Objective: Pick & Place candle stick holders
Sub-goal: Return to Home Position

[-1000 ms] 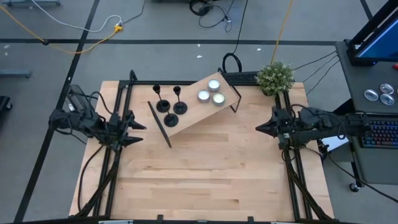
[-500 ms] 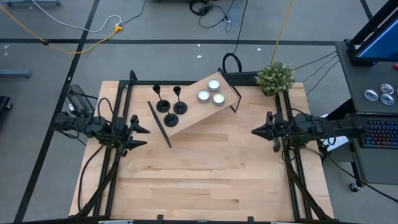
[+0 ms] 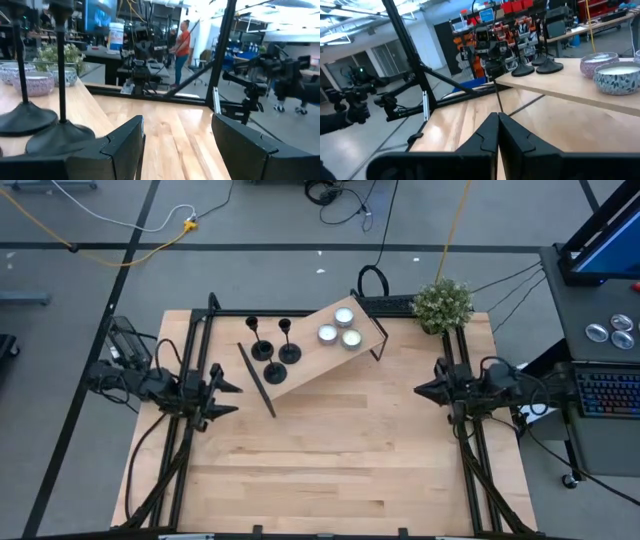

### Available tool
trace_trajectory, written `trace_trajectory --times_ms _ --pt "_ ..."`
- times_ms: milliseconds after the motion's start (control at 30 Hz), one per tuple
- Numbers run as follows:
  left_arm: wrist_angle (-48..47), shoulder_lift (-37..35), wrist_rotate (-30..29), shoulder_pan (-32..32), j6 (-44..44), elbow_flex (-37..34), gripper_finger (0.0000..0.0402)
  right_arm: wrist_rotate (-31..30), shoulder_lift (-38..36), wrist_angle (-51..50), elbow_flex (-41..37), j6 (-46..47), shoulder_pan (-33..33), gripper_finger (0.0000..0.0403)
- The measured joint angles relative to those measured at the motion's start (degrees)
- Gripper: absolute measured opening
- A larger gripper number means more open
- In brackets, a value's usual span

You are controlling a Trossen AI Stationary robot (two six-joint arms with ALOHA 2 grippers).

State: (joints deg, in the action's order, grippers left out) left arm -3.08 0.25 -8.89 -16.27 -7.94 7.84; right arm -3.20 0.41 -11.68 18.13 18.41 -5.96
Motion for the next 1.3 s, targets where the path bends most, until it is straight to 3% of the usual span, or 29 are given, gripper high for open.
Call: trace_trajectory --times_ms 233,533,800,1300 --pt "9.8 0.0 -0.5 0.0 -0.3 -7.0 0.0241 0.0 -0.3 4.8 -6.2 2.1 0.0 0.0000" --pt "7.8 0.1 -1.3 0.0 -0.1 -7.0 0.0241 0.0 -0.2 8.4 -11.7 1.0 0.0 0.0000" --pt "5.7 0.1 -2.1 0.0 -2.3 -6.9 0.0241 0.2 -0.2 6.7 -12.2 -4.0 0.0 0.0000" --pt "6.3 0.1 -1.6 0.0 -3.8 -6.9 0.0241 0.4 -0.2 7.9 -12.4 -4.2 0.0 0.0000"
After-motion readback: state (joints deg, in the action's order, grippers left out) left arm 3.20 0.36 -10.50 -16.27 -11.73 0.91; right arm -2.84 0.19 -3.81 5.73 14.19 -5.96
